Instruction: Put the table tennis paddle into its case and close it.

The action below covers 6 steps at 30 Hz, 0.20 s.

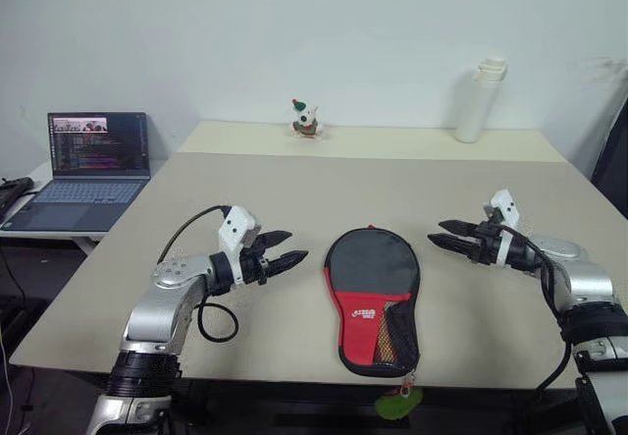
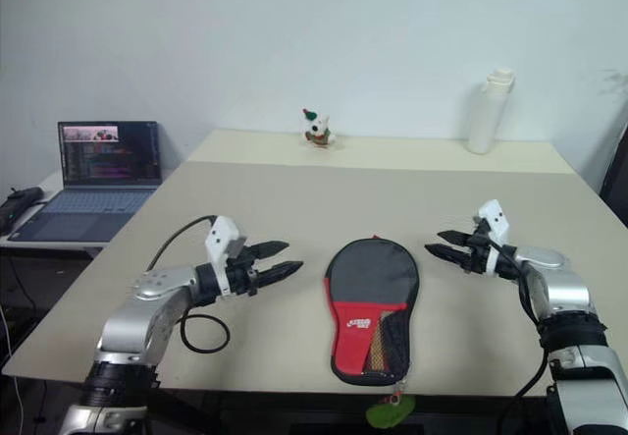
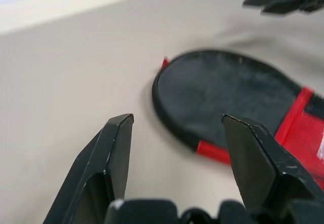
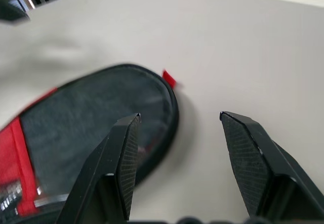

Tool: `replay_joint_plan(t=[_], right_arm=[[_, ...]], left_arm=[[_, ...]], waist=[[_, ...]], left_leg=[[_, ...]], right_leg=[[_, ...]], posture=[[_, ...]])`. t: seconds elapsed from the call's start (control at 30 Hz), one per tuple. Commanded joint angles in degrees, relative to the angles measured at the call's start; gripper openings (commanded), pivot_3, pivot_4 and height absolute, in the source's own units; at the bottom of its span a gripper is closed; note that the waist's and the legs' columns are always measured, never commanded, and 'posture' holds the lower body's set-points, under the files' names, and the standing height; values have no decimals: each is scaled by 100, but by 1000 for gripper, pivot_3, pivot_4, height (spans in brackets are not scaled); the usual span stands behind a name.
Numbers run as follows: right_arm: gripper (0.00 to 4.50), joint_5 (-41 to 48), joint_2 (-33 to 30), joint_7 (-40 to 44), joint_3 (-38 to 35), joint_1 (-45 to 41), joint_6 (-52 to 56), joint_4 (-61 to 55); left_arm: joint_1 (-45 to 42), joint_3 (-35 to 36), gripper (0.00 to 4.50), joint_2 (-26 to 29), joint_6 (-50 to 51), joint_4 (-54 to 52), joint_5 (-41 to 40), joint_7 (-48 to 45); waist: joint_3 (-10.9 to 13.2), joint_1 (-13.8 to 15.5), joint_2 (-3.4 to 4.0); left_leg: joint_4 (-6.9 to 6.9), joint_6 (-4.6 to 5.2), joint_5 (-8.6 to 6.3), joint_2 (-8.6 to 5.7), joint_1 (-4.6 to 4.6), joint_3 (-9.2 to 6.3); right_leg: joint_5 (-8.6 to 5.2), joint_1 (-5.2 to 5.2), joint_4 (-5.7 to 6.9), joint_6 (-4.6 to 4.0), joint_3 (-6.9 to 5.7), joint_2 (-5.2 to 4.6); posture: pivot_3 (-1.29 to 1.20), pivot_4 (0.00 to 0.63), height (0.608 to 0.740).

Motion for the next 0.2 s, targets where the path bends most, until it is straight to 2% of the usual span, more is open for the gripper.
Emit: replay_joint_plan(t=[0.03,0.2], right_arm=[[2766,21,-160,-6,-277,-41,-14,-294],[2766,-147,-234,-77,-159,139,198,-651]], left_arm=[[8,-146,3043,-34,-168,-169,-26,119],[-2,-361,3043,-141,-528,103,150,286]], waist=[[0,-9,0],[0,-13,0]], left_leg=[[0,0,0,1,0,-2],[0,0,0,1,2,-1]], right_leg=[[0,0,1,-1,-1,0],[1,0,3,-1,-2,1]], posture=[[0,150,740],[0,150,740]])
